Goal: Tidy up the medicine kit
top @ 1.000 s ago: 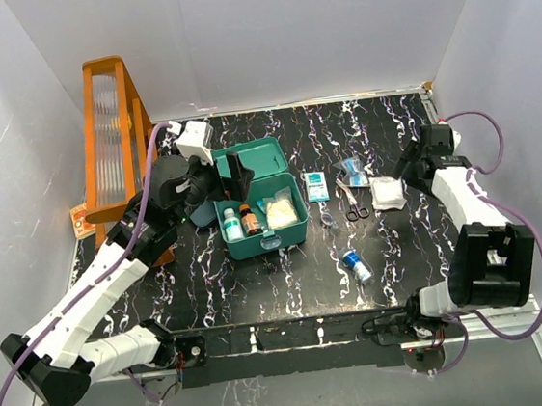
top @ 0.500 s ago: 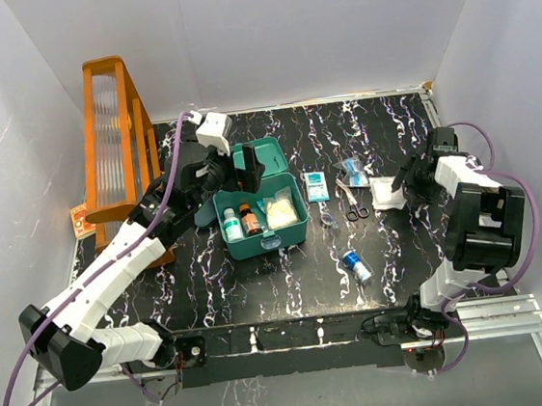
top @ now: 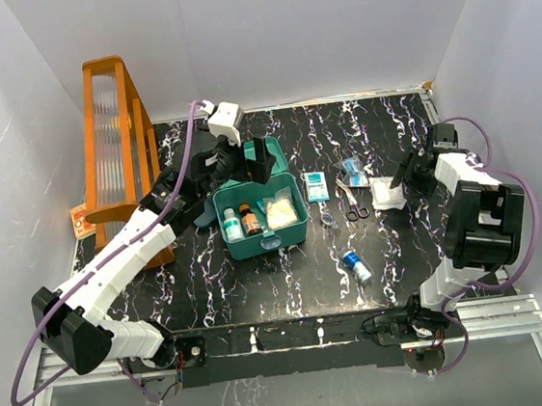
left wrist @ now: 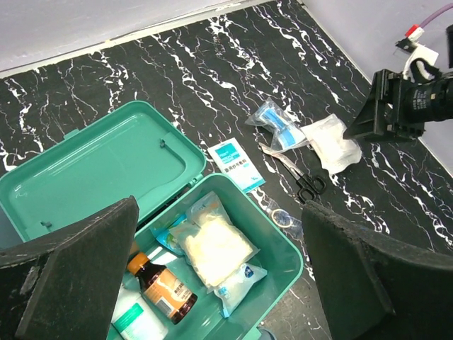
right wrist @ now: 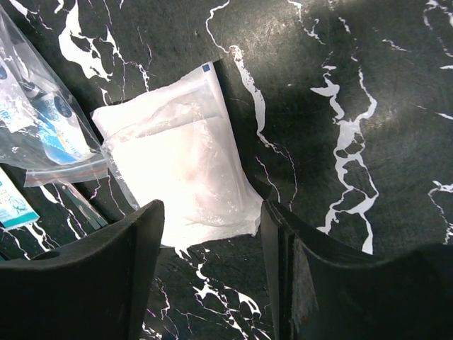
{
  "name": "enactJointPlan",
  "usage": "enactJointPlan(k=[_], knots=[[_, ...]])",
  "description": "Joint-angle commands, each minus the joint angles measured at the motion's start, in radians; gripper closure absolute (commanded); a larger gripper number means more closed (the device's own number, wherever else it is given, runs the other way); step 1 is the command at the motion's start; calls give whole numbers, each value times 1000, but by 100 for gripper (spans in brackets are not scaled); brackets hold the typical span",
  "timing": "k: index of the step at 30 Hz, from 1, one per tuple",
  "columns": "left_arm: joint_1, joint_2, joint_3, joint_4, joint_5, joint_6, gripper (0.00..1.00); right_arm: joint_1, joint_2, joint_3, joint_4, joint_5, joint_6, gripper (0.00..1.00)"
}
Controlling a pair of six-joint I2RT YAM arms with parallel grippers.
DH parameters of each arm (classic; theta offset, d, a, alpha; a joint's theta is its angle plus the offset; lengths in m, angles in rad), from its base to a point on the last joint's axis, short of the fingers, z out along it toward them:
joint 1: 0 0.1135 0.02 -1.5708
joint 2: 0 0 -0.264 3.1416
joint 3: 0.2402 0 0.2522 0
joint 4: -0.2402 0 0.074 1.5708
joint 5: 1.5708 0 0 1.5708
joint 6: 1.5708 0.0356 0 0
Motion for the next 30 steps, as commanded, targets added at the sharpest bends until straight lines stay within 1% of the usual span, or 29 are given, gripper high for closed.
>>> enactJointPlan(k=[1,5,13,15,18,19,21,23,30], knots=[[-3,-19,30,38,20,-6,1,-4,38,41,35,-42,-8,47],[-3,-27,25,35,0,-10,1,-4,69,67,12,-49,-8,51],[-3,-53,9,7,-48,-12,1,-4,82,83,-38,3,-10,52],[-3,-59,4,5,-52,-15,1,-3,82,90,-51,22,-8,49],[-3,-67,-1,3,-53,-16,1,-3,75,88,-55,43,3,40],[-3,-68,-3,3,-54,-16,1,-3,76,86,-52,36,5,39],[-3,-71,-7,2,-53,-16,1,-4,85,94,-52,11,4,38],[-3,-75,-9,2,-54,-16,1,-4,130,115,-61,-8,1,39],[-3,-92,-25,3,-63,-21,1,-2,156,132,-80,34,18,42]])
